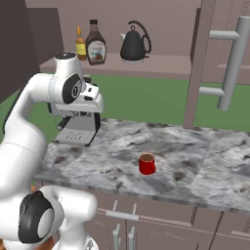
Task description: Pick the syrup bottle and honey bottle from the cabinet and place them next to the mug.
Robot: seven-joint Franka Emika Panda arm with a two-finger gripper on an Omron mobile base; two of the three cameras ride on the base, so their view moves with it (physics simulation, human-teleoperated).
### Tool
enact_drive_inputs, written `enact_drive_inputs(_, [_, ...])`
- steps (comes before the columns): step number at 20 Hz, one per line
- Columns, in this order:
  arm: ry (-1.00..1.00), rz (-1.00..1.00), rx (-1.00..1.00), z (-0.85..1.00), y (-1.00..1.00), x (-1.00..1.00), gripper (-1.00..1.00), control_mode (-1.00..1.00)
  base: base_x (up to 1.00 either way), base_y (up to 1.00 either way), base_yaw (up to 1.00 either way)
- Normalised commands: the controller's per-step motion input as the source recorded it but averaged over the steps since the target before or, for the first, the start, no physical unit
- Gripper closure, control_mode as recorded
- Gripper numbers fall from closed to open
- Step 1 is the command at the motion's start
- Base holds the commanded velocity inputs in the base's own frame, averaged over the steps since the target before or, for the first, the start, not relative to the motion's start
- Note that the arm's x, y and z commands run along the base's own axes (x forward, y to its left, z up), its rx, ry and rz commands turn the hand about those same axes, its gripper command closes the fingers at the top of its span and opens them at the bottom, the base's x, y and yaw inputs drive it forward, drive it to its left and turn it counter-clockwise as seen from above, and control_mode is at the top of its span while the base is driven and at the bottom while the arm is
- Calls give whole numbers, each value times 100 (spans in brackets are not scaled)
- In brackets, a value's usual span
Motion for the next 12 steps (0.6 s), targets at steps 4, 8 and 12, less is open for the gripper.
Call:
enact_drive_inputs(4, [-5, 0, 0, -1, 0, 1, -100, -100, 0, 0, 0])
enact_drive_inputs(8, [-20, 0, 0, 2, 1, -1, -100, -100, 0, 0, 0])
enact_drive_inputs(12, [-33, 0, 0, 31, 13, -15, -100, -100, 0, 0, 0])
